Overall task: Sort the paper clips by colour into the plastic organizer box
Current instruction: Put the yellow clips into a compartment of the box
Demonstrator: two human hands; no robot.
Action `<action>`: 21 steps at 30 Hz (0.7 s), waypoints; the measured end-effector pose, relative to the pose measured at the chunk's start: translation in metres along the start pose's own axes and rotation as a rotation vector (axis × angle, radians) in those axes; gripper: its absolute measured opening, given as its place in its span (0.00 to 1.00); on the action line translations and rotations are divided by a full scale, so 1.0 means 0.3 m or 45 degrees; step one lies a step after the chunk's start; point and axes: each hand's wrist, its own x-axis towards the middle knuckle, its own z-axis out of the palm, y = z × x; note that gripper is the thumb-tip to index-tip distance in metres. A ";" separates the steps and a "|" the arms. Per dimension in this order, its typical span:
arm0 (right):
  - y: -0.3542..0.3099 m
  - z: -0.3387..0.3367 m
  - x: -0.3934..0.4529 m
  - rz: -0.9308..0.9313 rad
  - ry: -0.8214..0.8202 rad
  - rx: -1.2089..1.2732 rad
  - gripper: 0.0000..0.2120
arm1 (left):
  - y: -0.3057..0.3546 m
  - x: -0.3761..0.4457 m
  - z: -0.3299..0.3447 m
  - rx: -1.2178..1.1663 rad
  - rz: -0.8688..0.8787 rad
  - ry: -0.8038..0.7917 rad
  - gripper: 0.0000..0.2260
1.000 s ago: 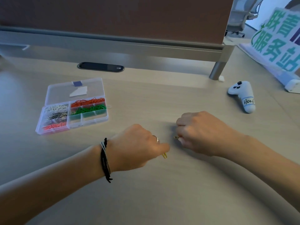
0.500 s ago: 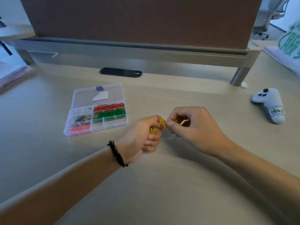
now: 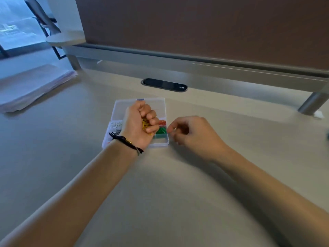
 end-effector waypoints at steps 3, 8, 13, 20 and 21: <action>0.008 0.039 0.013 0.044 -0.021 0.025 0.10 | -0.017 0.018 -0.022 0.101 0.050 -0.020 0.20; 0.019 0.055 0.028 0.071 -0.009 0.065 0.11 | -0.048 0.038 -0.024 0.364 0.246 -0.080 0.21; 0.020 0.052 0.031 0.131 -0.054 0.092 0.11 | -0.056 0.043 -0.024 0.536 0.397 -0.089 0.22; 0.015 0.054 0.030 0.121 -0.098 0.090 0.11 | -0.067 0.060 -0.034 0.554 0.491 -0.034 0.22; 0.013 0.054 0.030 0.122 -0.102 0.093 0.11 | -0.068 0.060 -0.035 0.548 0.493 -0.030 0.22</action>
